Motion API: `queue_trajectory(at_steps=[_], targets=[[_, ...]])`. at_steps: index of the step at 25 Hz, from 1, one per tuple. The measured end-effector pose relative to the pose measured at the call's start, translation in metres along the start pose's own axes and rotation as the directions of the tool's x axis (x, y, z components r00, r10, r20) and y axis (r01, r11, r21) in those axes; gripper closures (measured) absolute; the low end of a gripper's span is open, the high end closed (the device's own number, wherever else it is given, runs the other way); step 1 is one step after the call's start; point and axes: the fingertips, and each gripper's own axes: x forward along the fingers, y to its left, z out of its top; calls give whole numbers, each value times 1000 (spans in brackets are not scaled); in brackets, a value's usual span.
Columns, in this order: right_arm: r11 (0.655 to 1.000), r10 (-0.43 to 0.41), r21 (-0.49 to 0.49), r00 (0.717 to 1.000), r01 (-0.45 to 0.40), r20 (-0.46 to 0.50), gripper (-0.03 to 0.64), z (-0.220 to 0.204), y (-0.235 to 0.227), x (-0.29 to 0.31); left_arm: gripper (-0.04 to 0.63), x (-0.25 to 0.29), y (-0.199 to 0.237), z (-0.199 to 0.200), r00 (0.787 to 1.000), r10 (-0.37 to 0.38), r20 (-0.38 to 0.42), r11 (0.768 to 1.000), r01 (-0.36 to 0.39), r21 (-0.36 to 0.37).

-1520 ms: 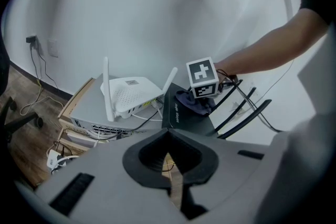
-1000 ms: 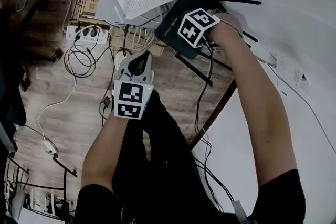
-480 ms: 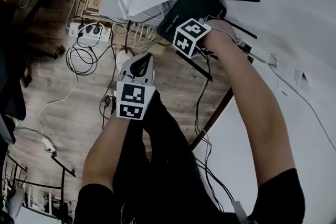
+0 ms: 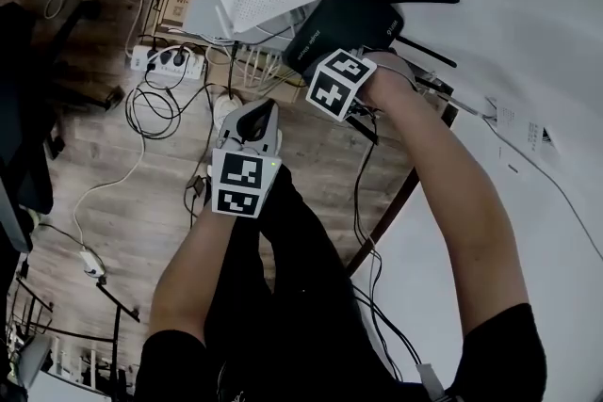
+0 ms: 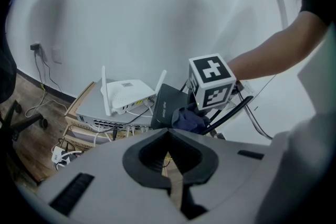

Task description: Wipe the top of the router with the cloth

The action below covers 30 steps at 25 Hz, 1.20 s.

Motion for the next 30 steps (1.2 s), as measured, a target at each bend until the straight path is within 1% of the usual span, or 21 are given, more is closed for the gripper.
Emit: queue_trajectory(at_steps=[2,4,5,8,11,14,17,19,21,23,25,27,28,30], targets=[[1000,12,7,993,-13,115,601,14,3,-8,601,1,1,-2,1000,3,-6,1000,-3,9],[1000,-12,29,966,5,257,601,32,0,-20,601,2,5,-5,1000,16,-11,1000,-16,13],[999,-35,43,951,23,309,601,38,-3,-25,601,1,6,-6,1000,25,-12,1000,-25,7],[994,-91,92,911,58,403,601,43,-11,-38,601,-4,8,-5,999,49,-1,998,-49,-27],[981,-164,167,869,95,467,601,37,-23,-58,601,-11,5,0,998,57,10,998,-57,-25],[962,-246,237,813,138,528,601,27,-31,-87,601,-20,-3,9,997,63,33,998,-62,-19],[939,-324,293,739,178,591,601,14,-34,-122,601,-32,-14,26,995,71,75,997,-71,-13],[919,-377,344,687,194,620,601,4,-37,-145,601,-41,-17,41,990,88,107,996,-88,-6],[890,-429,418,643,181,635,601,-10,-38,-168,601,-52,-19,58,984,108,141,994,-107,-15],[852,-479,505,602,141,639,601,-25,-36,-193,601,-67,-24,73,977,129,170,992,-124,-38],[799,-525,598,562,66,639,601,-42,-32,-220,601,-84,-30,88,970,150,191,988,-142,-58],[739,-567,674,519,-23,639,601,-57,-26,-251,601,-103,-38,104,964,169,206,985,-158,-67],[710,-589,701,493,-62,640,601,-65,-23,-269,601,-113,-43,114,961,175,215,984,-165,-64],[659,-640,743,431,-118,636,601,-79,-21,-306,601,-133,-55,138,955,178,236,984,-171,-48]])
